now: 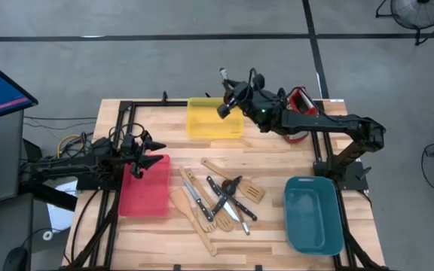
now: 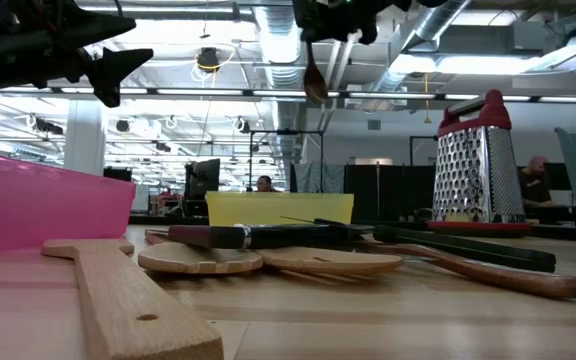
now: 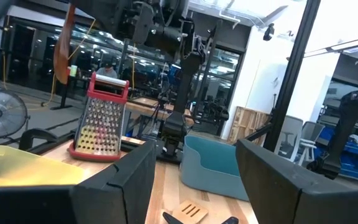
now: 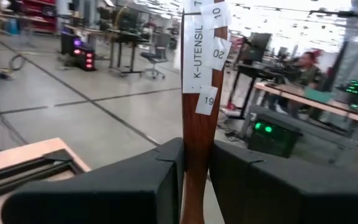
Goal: Pick & Place Kitchen Items
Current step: Put the brown serving spoon into the yellow bin
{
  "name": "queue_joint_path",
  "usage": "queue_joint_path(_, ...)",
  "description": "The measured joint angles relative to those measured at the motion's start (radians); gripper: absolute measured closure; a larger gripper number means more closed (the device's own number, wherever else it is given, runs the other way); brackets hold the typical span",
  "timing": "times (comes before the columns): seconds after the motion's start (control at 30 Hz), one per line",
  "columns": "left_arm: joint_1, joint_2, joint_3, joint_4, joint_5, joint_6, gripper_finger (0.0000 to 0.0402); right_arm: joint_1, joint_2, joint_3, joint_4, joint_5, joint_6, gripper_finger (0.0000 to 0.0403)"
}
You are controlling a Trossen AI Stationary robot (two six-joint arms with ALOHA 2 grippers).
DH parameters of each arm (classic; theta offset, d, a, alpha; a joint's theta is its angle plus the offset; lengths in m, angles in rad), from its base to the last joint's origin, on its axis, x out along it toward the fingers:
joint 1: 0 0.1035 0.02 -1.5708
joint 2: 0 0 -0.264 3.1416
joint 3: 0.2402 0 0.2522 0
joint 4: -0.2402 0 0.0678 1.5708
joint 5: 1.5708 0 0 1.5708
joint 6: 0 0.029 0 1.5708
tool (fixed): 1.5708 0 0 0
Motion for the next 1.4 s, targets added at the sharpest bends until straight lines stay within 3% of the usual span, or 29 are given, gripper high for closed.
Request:
queue_joint_path(0.17,0.000,0.000,0.000,0.001,0.000,0.000,0.0193,0.006,0.102,0.015,0.007,0.037,-0.015,0.0346)
queue_joint_path(0.33,0.000,0.000,0.000,0.006,0.000,0.000,0.0193,0.006,0.252,0.127,-0.069,0.035,-0.058,0.0346)
queue_joint_path(0.57,0.000,0.000,0.000,0.007,0.000,0.000,0.0193,-0.011,0.442,0.384,-0.375,0.031,-0.055,0.0346)
queue_joint_path(0.77,0.000,0.000,0.000,0.008,0.000,0.000,0.0193,-0.042,0.563,0.514,-0.616,-0.055,0.029,0.0346)
queue_joint_path(0.9,0.000,0.000,0.000,0.008,0.001,0.000,0.0193,-0.062,0.604,0.523,-0.672,-0.113,0.083,0.0346)
queue_joint_path(1.4,0.000,0.000,0.000,0.009,0.001,0.000,0.0193,-0.084,0.657,0.521,-0.757,-0.145,0.098,0.0346)
